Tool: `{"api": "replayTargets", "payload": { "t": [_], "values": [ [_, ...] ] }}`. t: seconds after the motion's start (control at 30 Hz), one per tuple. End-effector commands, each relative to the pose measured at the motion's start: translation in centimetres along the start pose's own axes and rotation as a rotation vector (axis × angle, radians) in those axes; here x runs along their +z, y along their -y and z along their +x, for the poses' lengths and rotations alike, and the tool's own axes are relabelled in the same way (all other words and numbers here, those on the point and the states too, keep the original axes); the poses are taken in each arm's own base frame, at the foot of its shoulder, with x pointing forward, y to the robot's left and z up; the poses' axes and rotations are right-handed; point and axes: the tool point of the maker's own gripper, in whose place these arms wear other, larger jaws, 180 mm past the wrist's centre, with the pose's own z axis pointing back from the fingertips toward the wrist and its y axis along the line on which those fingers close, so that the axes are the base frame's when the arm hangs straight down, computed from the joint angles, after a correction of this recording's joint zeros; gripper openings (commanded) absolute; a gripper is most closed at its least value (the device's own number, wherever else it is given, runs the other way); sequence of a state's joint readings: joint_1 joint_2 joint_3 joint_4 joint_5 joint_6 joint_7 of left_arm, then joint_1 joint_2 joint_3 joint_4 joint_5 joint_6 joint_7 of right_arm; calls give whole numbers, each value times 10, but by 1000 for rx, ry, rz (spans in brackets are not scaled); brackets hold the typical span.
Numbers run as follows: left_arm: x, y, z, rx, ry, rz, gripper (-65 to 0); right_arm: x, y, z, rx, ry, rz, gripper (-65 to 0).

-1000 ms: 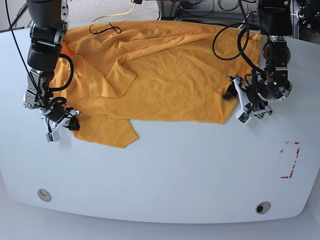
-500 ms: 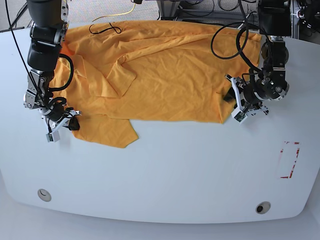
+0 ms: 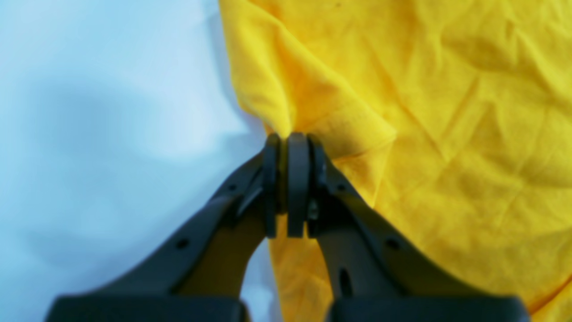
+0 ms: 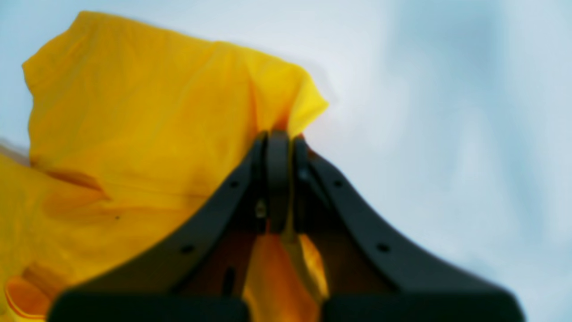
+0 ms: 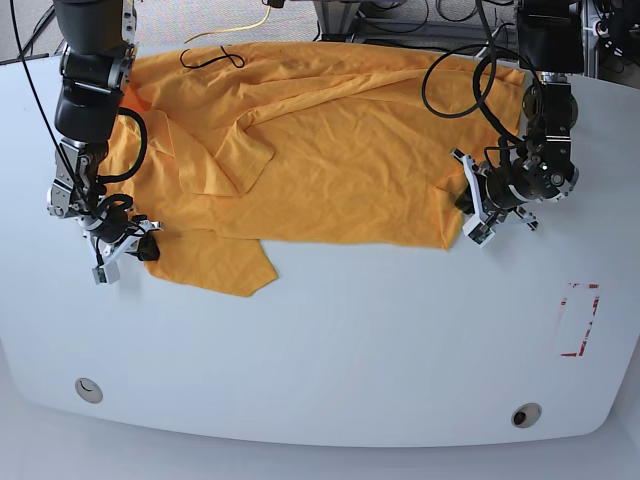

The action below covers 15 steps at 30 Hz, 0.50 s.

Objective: Layout the t-shirt on the table in an organized manner, then fold the t-shirt properly
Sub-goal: 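Pull the grasped side edge with the left gripper outward, then open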

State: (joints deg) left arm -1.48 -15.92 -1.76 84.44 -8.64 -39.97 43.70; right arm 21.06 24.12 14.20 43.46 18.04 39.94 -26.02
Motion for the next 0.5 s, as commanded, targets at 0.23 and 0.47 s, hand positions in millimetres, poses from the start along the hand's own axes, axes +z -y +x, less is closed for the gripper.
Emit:
{"api": "replayTargets", "payload": {
  "t": [0.23, 0.47],
  "values": [
    [22, -27, 39, -66, 94, 75, -640, 3, 6, 1, 31, -35, -18, -650],
    [38, -51, 65, -116, 137, 137, -637, 4, 6, -2, 27, -49, -18, -650]
  ]
}}
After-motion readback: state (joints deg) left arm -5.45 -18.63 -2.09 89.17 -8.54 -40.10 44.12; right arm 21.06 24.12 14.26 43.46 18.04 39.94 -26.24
